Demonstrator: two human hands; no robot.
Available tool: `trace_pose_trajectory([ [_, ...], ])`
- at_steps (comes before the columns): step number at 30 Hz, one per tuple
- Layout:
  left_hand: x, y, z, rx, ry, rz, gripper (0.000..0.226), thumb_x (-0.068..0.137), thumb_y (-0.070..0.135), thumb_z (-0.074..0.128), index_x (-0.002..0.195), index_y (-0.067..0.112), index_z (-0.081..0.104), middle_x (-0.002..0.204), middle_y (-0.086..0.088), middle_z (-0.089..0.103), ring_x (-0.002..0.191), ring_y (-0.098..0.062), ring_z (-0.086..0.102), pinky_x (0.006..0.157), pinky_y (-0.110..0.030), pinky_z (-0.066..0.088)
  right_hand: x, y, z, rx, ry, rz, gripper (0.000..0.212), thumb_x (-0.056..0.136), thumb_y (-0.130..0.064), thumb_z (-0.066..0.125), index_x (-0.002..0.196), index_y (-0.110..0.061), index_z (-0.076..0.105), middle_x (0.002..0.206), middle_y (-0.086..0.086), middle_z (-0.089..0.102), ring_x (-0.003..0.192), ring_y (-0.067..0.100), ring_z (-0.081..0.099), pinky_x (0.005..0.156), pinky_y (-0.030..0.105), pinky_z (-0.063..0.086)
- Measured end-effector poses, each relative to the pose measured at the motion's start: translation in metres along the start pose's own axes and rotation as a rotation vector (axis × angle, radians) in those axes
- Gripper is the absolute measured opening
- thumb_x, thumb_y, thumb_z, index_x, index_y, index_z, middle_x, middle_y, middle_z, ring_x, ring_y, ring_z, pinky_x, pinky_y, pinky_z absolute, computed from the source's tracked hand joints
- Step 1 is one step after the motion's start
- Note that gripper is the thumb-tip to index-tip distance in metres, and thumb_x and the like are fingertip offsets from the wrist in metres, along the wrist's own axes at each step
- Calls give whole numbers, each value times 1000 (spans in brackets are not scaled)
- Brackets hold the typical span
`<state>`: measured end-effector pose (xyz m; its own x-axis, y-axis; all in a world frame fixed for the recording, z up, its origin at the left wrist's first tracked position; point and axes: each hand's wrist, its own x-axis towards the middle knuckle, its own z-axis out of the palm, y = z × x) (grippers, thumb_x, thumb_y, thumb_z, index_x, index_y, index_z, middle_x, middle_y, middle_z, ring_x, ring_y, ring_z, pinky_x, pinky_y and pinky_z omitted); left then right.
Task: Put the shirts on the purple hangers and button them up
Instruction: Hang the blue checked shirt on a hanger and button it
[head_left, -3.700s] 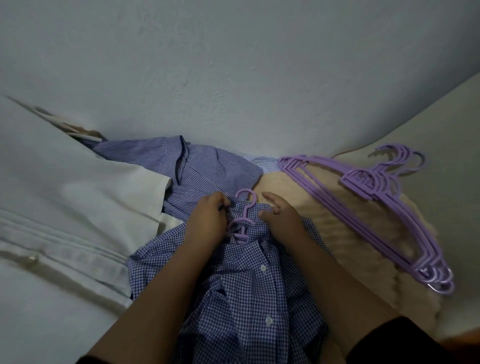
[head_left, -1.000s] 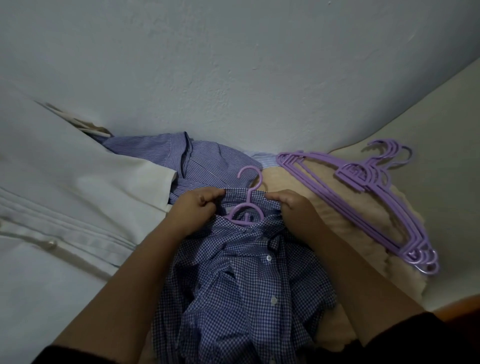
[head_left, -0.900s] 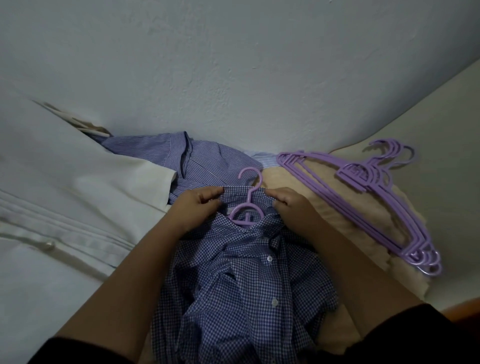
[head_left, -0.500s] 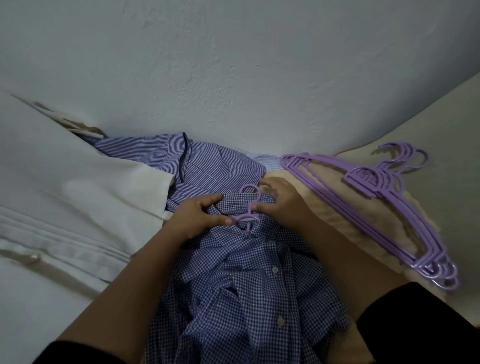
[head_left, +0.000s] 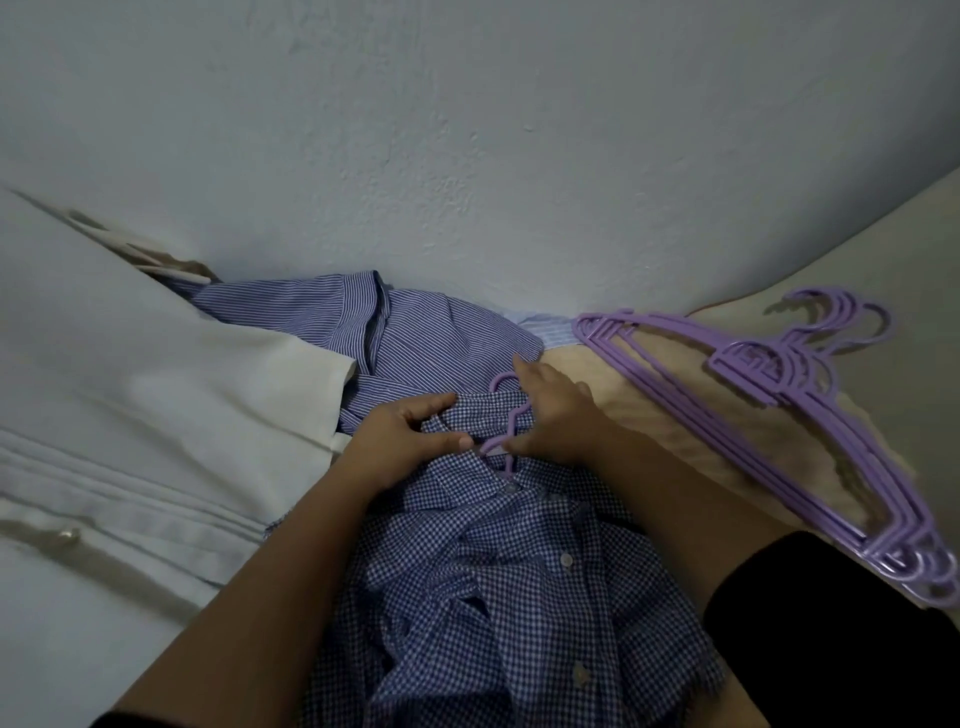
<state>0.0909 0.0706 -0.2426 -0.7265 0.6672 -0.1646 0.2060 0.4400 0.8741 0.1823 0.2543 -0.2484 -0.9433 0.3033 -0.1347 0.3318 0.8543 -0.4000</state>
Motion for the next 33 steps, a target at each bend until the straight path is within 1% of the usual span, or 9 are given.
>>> trace_pose_trajectory([
  [4,-7,21,-10,-21,28,69,59,70,21,82,125,29,61,127,8,61,118,-9,54,98,-24,42,-9,-7,-24,-102,227,-98,101,79,-48,66,151,-16,3,155,4,15,140,23,19,110,43,16],
  [7,-16,50,-24,-3,83,131,65,73,20,81,132,31,55,128,6,62,101,-7,59,91,-23,46,-22,-20,-55,-127,372,-181,99,81,-47,64,151,-14,3,155,4,14,141,21,15,110,40,13],
  [15,-73,144,-69,176,117,224,79,79,38,74,147,25,36,134,-6,57,111,-12,56,89,-19,39,-86,-85,-147,-236,721,-384,95,74,-41,73,148,-8,23,145,9,35,132,17,29,103,37,27],
  [18,-109,181,-89,180,196,291,67,77,35,77,137,27,50,82,-1,64,70,-8,56,64,-13,41,-118,-115,-183,-265,793,-438,96,72,-40,76,146,-5,26,143,11,39,129,16,30,100,37,30],
  [20,-134,204,-103,100,241,378,59,73,29,80,127,33,58,70,-7,60,65,-16,57,68,-21,47,-141,-134,-210,-268,843,-451,97,73,-40,75,147,-7,24,144,10,36,130,18,32,101,36,29],
  [22,-160,228,-117,19,247,473,58,72,23,81,125,35,58,80,-5,69,76,-17,66,79,-29,51,-164,-152,-237,-276,899,-473,96,74,-41,74,149,-9,21,146,7,33,130,19,34,103,36,27],
  [24,-186,253,-128,-4,235,553,63,74,18,79,131,29,55,99,6,70,87,-6,68,78,-17,53,-188,-169,-262,-299,949,-500,96,76,-40,73,149,-10,19,147,7,31,130,19,33,104,36,28],
  [27,-225,283,-138,202,285,657,65,75,27,79,134,32,51,115,17,58,95,0,60,75,-6,47,-223,-193,-295,-322,1031,-547,95,74,-36,76,148,-8,23,147,9,34,127,22,39,99,40,35],
  [33,-270,304,-140,511,456,808,66,76,35,79,136,34,51,131,11,59,116,-5,53,93,-16,39,-275,-219,-332,-315,1062,-653,93,75,-31,76,148,-11,23,149,6,31,113,20,53,94,39,44],
])
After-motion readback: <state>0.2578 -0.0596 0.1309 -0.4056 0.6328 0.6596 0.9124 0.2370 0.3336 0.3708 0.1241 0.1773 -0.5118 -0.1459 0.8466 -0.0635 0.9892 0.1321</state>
